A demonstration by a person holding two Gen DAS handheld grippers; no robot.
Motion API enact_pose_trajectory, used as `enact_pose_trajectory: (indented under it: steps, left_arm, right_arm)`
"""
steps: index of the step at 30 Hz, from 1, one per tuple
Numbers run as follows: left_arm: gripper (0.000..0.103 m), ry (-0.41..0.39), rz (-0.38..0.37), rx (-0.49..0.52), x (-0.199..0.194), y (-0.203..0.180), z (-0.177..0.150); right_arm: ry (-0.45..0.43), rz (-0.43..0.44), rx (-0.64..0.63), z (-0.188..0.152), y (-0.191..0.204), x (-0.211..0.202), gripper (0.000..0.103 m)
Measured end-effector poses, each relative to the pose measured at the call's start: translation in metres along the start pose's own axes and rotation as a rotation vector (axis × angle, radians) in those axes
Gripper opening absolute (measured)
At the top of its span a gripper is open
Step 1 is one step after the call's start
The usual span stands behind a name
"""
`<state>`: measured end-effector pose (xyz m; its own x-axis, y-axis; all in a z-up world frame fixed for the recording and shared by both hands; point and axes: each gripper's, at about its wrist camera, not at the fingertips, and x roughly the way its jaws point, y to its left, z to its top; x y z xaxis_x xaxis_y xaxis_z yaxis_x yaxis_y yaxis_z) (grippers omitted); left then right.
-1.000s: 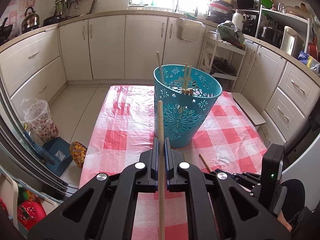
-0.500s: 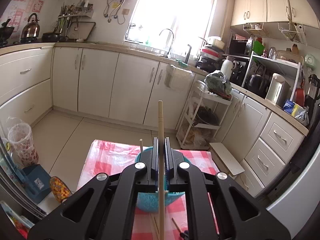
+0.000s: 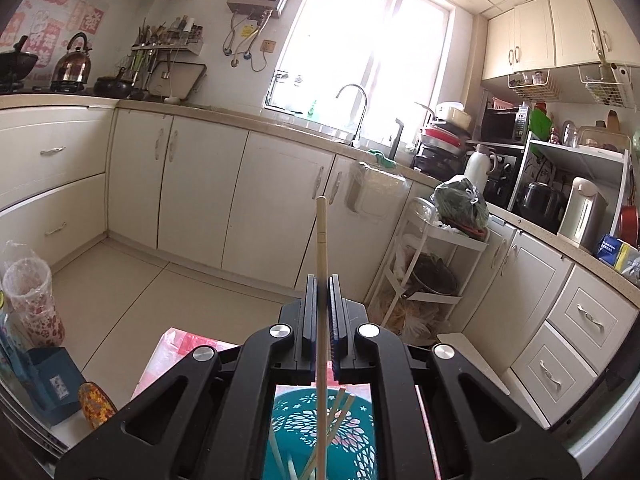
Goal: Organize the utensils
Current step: 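Raise the stick over the teal basket and open the left gripper, then close the right gripper on a loose wooden stick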
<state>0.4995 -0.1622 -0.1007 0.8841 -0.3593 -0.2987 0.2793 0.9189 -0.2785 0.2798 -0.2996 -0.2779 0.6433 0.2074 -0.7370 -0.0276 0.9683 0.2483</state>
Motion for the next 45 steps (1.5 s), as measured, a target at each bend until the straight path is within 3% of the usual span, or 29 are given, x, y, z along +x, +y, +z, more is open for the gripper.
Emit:
enact_pose_trajectory:
  steps: [10,16,19,21,24,31,35,39,45]
  left_arm:
    - [0.005,0.087,0.04,0.079,0.016,-0.006,-0.034]
    - [0.009,0.115,0.072,0.093,-0.003,0.003,-0.04]
    - [0.039,0.093,0.114,0.079,-0.032,0.016,-0.043]
    - [0.065,0.069,0.165,0.081,-0.056,0.027,-0.051]
    - [0.081,0.089,0.232,0.102,-0.081,0.044,-0.071]
    - [0.087,0.243,0.322,0.147,-0.086,0.083,-0.141]
    - [0.087,0.326,0.336,0.109,-0.077,0.106,-0.17]
    - [0.087,0.353,0.33,0.086,-0.077,0.119,-0.187]
    - [0.088,0.323,0.299,0.099,-0.08,0.111,-0.185]
  right_arm:
    - [0.004,0.018,0.014,0.001,-0.002,0.001,0.011]
    - [0.004,0.023,0.002,0.0,-0.001,0.0,0.016]
    - [0.003,0.027,-0.007,0.0,0.002,0.0,0.02]
    - [0.002,0.028,-0.015,0.0,0.004,0.0,0.023]
    - [0.002,0.022,-0.032,0.0,0.008,0.001,0.026]
    - [0.012,-0.01,-0.031,-0.002,0.009,-0.004,0.03]
    - [0.016,-0.045,-0.031,-0.003,0.005,-0.008,0.03]
    - [0.019,-0.08,-0.039,-0.001,0.003,-0.009,0.03]
    - [0.049,-0.124,-0.105,0.008,0.016,0.004,0.03]
